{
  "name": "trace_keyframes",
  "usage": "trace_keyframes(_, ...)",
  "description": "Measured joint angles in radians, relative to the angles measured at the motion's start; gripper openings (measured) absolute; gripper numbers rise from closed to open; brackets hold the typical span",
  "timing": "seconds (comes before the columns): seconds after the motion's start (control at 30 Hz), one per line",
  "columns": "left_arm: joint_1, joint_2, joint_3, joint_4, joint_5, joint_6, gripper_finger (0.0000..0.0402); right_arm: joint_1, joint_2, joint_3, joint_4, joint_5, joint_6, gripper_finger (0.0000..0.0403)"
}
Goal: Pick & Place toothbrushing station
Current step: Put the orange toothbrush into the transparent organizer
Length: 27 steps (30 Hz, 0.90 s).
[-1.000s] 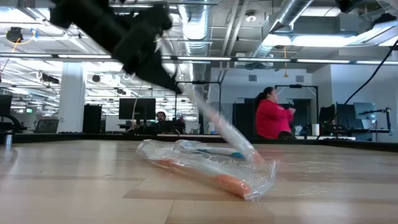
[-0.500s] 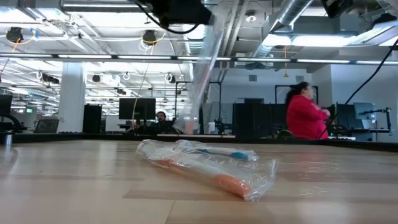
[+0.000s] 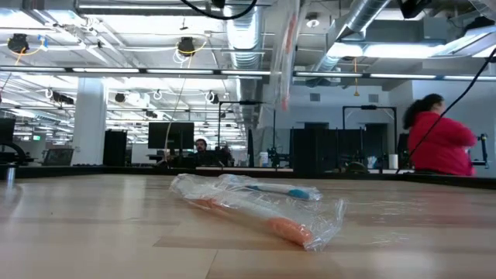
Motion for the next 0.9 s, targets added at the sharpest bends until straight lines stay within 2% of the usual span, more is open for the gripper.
trace_keyframes(0.2,0.000,0.008,0.001,0.101,0.041,0.023,0.0000,-0.027,0.000,0.000,0.018,0.000,-0.023,0.0112)
trace_keyframes(0.43,0.006,0.010,0.016,0.123,0.061,0.026,0.0000,-0.030,0.000,0.000,0.058,-0.004,-0.068,0.0112)
trace_keyframes(0.9,0.006,0.204,0.228,0.128,0.126,0.097,0.0000,-0.029,0.000,0.000,0.060,-0.005,-0.076,0.0112)
